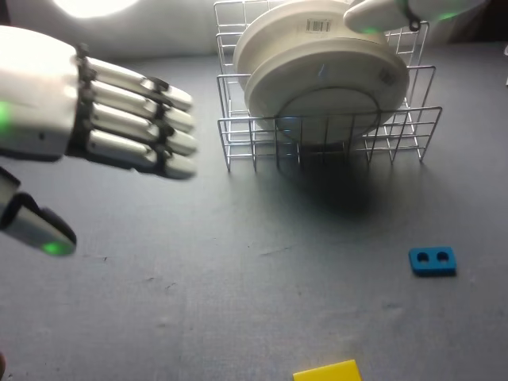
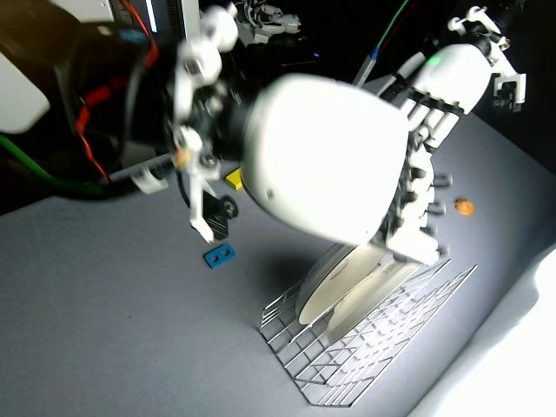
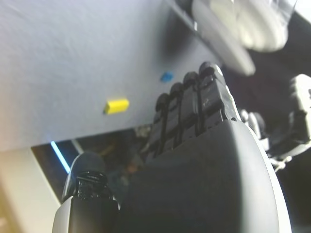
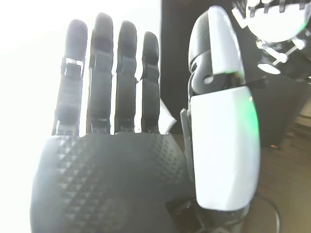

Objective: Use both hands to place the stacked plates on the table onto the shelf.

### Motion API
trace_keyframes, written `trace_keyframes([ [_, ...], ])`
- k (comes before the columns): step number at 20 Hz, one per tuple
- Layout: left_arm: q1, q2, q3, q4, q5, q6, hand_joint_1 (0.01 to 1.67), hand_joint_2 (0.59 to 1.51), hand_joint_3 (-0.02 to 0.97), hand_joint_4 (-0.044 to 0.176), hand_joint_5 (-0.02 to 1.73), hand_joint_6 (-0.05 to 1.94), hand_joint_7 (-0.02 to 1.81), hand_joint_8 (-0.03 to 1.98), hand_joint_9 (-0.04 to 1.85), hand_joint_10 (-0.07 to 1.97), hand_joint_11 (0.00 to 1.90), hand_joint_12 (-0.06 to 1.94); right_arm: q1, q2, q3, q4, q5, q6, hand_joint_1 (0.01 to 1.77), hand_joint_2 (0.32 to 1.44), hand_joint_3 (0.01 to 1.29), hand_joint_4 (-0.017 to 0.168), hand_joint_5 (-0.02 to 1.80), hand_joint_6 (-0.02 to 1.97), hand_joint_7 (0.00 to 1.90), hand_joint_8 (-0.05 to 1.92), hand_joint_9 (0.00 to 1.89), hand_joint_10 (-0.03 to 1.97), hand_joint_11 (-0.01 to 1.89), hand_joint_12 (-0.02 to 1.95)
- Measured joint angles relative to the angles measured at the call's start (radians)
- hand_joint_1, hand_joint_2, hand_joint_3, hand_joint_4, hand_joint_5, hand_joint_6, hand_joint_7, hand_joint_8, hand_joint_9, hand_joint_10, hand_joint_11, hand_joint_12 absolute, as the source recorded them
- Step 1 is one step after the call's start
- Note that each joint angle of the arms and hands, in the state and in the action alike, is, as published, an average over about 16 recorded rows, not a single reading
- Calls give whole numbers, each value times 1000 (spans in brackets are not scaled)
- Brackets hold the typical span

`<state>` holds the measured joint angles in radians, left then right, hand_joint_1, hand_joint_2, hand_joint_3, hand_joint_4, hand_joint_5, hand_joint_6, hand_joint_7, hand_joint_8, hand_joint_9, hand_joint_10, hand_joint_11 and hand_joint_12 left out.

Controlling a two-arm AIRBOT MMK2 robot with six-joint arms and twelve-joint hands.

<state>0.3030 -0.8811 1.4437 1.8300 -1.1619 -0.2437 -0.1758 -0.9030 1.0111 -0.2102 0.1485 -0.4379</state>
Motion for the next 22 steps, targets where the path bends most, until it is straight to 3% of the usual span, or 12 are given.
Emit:
trace_keyframes([
  [5,-3,0,-49,-19,-51,30,12,1223,15,2,73,17,78,4,48,12,31,15,15,113,-117,1,3,-116,1074,1007,15,-2,729,23,774,5,766,-3,344,975],
  [11,-5,-2,-71,-30,-86,50,13,1222,15,1,78,17,84,4,50,12,27,15,12,212,-231,2,-8,-246,1064,1023,16,-2,732,23,774,5,763,-2,345,981],
  [17,1,-9,-74,-31,-91,65,16,1229,15,1,85,17,86,3,50,13,22,16,8,256,-301,4,8,-340,1058,1036,15,-1,735,23,771,5,767,-2,356,984],
  [22,5,-13,-73,-31,-91,70,17,1232,15,1,91,17,88,4,54,13,23,16,6,261,-318,4,22,-373,1053,1044,15,-1,736,23,769,5,767,-2,356,985],
])
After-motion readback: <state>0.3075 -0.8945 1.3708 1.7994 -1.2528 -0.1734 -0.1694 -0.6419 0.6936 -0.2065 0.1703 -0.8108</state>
